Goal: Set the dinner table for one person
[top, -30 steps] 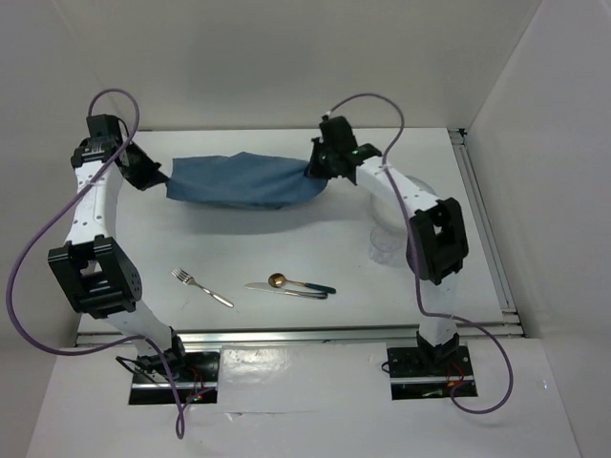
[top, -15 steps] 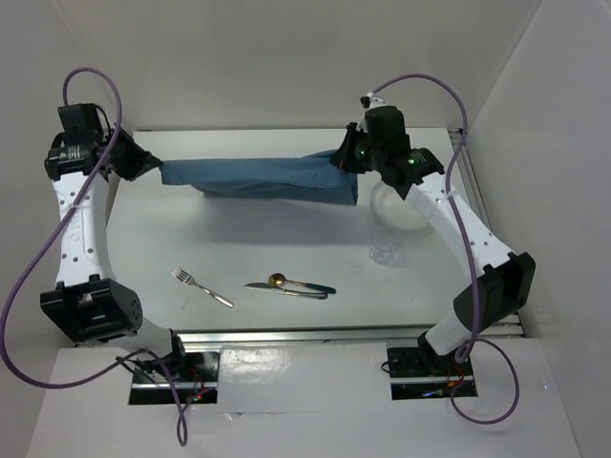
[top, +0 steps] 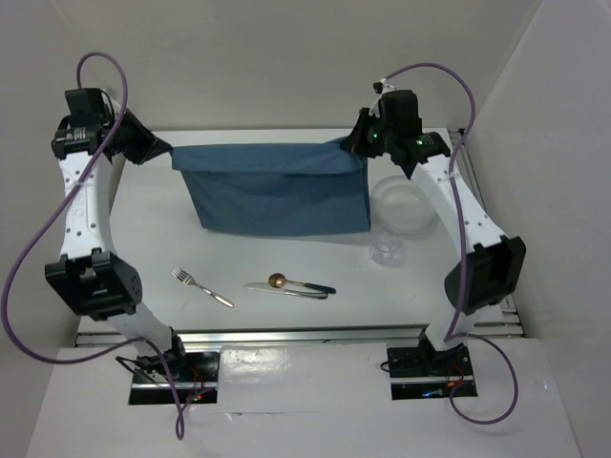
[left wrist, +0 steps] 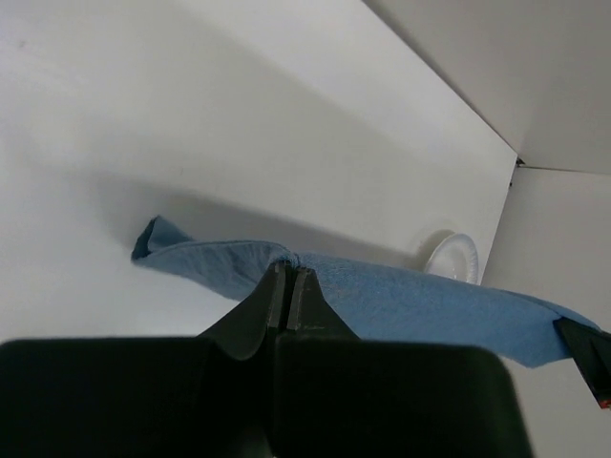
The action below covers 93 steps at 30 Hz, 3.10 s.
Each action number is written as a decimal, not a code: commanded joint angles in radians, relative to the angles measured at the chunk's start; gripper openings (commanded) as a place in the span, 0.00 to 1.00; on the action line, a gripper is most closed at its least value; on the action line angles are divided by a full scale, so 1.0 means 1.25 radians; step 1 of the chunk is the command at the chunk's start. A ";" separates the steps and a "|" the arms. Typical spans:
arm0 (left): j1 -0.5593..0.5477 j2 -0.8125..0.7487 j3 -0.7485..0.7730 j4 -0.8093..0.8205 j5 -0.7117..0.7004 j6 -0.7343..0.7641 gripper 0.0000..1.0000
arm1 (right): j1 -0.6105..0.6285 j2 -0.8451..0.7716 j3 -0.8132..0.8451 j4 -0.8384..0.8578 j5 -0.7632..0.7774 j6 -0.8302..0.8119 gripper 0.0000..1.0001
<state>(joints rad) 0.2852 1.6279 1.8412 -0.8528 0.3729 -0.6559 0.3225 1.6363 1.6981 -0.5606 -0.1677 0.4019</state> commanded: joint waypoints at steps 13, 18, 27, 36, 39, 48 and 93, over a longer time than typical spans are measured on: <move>-0.010 0.147 0.294 0.051 0.037 0.012 0.00 | -0.102 0.164 0.244 0.193 -0.093 -0.010 0.00; -0.010 0.021 0.014 0.096 0.027 0.012 0.00 | -0.110 0.086 -0.008 0.231 -0.128 0.007 0.00; -0.002 -0.072 -0.430 0.078 -0.137 0.047 0.66 | -0.094 -0.016 -0.401 0.224 -0.174 -0.016 0.82; -0.002 -0.022 -0.339 0.045 -0.192 0.057 0.64 | -0.086 -0.019 -0.329 0.165 -0.147 -0.042 0.58; -0.002 0.003 -0.355 0.108 -0.127 0.073 0.34 | -0.062 0.030 -0.287 0.175 -0.155 -0.042 0.32; -0.081 0.136 -0.313 0.092 -0.166 0.083 0.00 | 0.028 0.246 -0.109 0.141 -0.141 -0.027 0.01; -0.169 0.401 -0.194 0.111 -0.214 0.104 0.41 | 0.024 0.353 -0.266 0.246 -0.112 0.069 0.44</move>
<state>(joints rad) 0.0807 2.1212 1.6371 -0.7277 0.0769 -0.5491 0.3614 2.1300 1.4612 -0.2443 -0.3538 0.4797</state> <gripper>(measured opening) 0.412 0.444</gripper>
